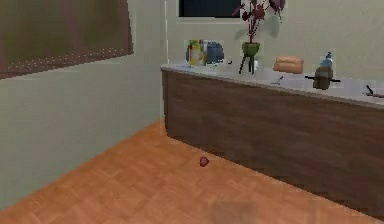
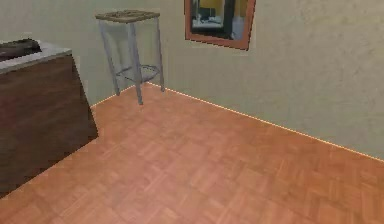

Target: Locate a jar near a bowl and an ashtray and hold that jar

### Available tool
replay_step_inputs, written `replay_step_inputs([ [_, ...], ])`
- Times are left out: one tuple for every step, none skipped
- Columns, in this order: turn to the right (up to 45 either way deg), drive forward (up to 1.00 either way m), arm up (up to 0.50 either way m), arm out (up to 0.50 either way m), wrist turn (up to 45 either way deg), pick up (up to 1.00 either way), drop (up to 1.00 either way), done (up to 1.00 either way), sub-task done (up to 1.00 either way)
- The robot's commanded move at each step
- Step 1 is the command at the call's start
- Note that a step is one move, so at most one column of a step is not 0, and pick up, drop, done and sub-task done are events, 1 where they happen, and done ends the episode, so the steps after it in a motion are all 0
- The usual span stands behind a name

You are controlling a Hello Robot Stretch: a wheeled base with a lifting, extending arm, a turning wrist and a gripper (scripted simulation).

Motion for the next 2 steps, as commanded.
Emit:
replay_step_inputs([
  [33.0, 0.00, 0.00, 0.00, 0.0, 0.00, 0.00, 0.00, 0.00],
  [0.0, 0.05, 0.00, 0.00, 0.0, 0.00, 0.00, 0.00, 0.00],
])
